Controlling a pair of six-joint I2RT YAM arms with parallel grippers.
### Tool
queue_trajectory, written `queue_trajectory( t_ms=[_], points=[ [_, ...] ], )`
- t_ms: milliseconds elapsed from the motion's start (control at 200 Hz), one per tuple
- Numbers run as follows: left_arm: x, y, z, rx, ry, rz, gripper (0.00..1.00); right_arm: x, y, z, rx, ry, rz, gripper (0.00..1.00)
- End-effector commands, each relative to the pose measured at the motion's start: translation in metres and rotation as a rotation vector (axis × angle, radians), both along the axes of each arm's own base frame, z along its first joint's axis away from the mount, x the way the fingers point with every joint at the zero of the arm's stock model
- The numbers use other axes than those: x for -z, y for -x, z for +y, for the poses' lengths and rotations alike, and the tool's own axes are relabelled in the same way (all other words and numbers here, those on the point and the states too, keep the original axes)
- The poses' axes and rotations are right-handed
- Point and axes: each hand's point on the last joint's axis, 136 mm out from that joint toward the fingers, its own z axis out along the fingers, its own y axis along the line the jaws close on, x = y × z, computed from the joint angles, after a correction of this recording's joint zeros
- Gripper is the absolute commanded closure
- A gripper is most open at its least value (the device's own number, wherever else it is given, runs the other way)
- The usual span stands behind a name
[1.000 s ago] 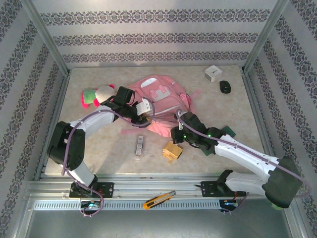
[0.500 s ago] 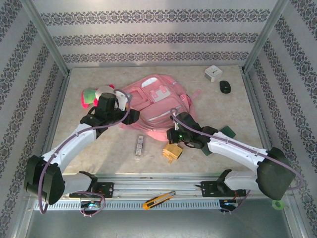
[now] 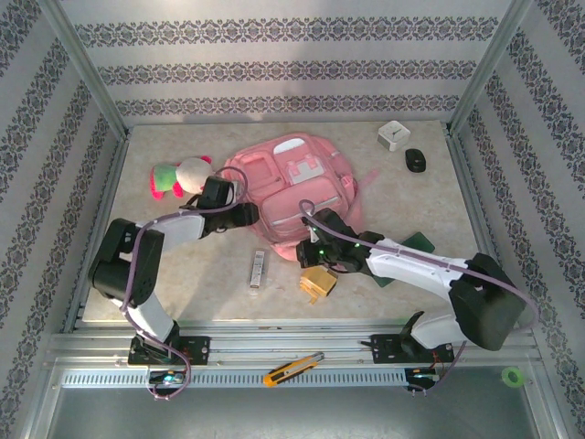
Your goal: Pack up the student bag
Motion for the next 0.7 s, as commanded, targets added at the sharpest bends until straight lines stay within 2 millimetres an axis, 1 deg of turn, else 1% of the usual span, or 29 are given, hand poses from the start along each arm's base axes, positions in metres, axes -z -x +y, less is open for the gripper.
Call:
queue_trajectory(
  t_ms=[0,50,150,205,240,295,345,410,435,485,540,595,695],
  points=[
    [-0.048,-0.049,-0.010,-0.003,0.054,-0.197,0.42,-0.031,-0.013,0.028,-0.028,-0.126,-0.051,1.00],
    [-0.059,-0.052,-0.011,0.025,0.033,-0.237,0.40,-0.031,-0.017,0.027,-0.024,-0.132,-0.049,1.00],
    [-0.084,-0.045,-0.015,0.148,-0.027,-0.372,0.38,-0.035,-0.024,0.024,-0.021,-0.156,-0.046,1.00],
    [-0.098,-0.030,-0.021,0.280,-0.079,-0.499,0.39,-0.038,-0.026,0.023,-0.028,-0.172,-0.044,1.00],
    [-0.108,-0.017,-0.027,0.384,-0.112,-0.601,0.39,-0.039,-0.026,0.023,-0.039,-0.184,-0.036,1.00],
    [-0.119,0.002,-0.033,0.525,-0.182,-0.756,0.39,-0.040,-0.026,0.021,-0.049,-0.198,-0.020,1.00],
    [-0.123,0.021,-0.039,0.639,-0.224,-0.848,0.38,-0.039,-0.025,0.021,-0.058,-0.212,-0.004,1.00],
    [-0.125,0.043,-0.052,0.812,-0.233,-0.902,0.36,-0.039,-0.023,0.019,-0.065,-0.227,0.015,1.00],
    [-0.126,0.055,-0.059,0.900,-0.217,-0.919,0.35,-0.040,-0.023,0.018,-0.064,-0.234,0.021,1.00],
    [-0.120,0.078,-0.070,1.063,-0.208,-0.906,0.33,-0.043,-0.022,0.020,-0.071,-0.256,0.026,1.00],
    [-0.114,0.094,-0.080,1.183,-0.228,-0.893,0.32,-0.046,-0.020,0.023,-0.084,-0.272,0.036,1.00],
    [-0.108,0.104,-0.086,1.266,-0.236,-0.882,0.32,-0.047,-0.020,0.024,-0.094,-0.277,0.045,1.00],
    [-0.099,0.110,-0.095,1.336,-0.232,-0.871,0.32,-0.048,-0.020,0.024,-0.090,-0.284,0.050,1.00]
  ],
)
